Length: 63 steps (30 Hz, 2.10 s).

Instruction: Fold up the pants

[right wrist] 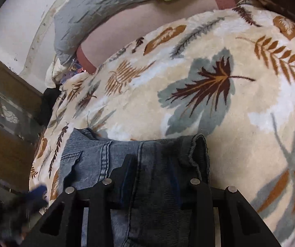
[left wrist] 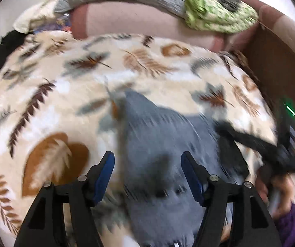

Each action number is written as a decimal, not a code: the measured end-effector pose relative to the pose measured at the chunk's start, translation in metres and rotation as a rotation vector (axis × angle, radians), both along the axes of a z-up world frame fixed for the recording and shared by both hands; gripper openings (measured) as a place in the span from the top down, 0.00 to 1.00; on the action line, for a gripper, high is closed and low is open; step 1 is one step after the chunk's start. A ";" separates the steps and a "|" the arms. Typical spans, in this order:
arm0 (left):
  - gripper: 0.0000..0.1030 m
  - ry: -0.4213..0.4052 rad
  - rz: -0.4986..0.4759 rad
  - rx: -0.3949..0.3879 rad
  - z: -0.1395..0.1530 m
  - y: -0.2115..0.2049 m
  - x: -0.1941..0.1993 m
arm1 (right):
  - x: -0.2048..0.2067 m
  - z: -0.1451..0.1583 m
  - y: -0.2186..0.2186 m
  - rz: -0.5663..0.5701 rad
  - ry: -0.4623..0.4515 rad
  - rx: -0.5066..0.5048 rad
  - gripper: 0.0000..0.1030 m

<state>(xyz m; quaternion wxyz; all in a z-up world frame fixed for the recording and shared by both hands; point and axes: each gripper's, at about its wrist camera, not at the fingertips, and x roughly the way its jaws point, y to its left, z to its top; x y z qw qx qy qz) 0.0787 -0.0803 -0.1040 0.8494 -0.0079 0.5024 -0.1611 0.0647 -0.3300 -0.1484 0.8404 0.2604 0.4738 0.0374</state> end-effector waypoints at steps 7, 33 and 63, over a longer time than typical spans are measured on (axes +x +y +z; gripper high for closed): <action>0.34 0.051 0.024 0.070 -0.027 -0.015 0.036 | -0.042 0.026 0.026 0.135 -0.045 -0.057 0.63; 0.22 -0.025 -0.075 0.160 -0.034 0.011 -0.057 | -0.119 0.023 0.070 0.157 -0.136 -0.277 0.62; 0.06 -0.087 0.067 0.193 -0.059 0.017 -0.072 | -0.119 0.005 0.083 0.165 -0.131 -0.319 0.60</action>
